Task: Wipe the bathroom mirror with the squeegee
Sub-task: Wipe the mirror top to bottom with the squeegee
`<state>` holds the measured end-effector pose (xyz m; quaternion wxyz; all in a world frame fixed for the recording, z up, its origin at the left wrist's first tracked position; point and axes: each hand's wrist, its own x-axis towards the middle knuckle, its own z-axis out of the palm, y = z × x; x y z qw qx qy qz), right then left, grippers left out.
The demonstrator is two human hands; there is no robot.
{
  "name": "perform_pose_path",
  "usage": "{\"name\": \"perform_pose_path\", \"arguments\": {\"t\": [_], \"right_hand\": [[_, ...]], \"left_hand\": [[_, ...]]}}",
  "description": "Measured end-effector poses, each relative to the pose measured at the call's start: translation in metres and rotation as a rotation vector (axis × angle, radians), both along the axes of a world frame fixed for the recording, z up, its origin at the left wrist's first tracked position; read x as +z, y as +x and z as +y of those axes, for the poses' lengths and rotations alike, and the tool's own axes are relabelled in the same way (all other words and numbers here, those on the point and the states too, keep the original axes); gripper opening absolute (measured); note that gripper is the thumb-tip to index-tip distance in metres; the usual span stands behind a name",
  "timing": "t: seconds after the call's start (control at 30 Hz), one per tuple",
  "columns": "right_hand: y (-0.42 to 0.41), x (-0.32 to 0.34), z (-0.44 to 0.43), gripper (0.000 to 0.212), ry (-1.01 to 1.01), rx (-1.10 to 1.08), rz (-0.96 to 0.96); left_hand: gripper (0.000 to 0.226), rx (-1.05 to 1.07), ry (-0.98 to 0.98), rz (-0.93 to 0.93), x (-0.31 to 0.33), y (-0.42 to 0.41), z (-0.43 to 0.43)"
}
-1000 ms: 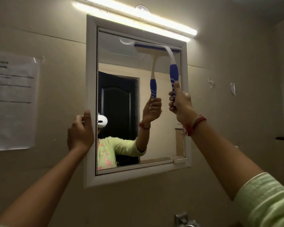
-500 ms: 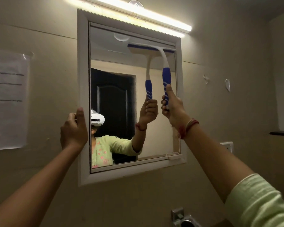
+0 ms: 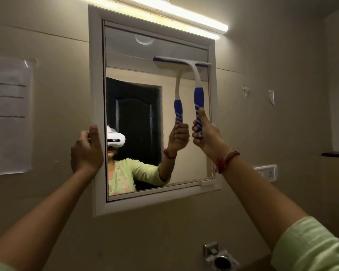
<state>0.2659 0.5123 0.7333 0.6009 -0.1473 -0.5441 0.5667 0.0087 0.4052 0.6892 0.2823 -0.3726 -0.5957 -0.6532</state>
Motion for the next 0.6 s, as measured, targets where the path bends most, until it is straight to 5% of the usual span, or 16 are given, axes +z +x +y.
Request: {"name": "perform_pose_path", "arguments": {"t": [0.17, 0.33, 0.6], "right_hand": [[-0.006, -0.014, -0.008, 0.043, 0.025, 0.106, 0.063], [-0.008, -0.066, 0.012, 0.044, -0.042, -0.096, -0.064], [-0.010, -0.039, 0.006, 0.041, 0.003, -0.095, -0.019]], "left_hand": [[0.050, -0.003, -0.006, -0.010, 0.000, 0.000, -0.001], [0.048, 0.002, -0.002, -0.020, 0.000, 0.000, -0.001], [0.047, 0.018, 0.003, -0.013, 0.000, 0.000, 0.000]]}}
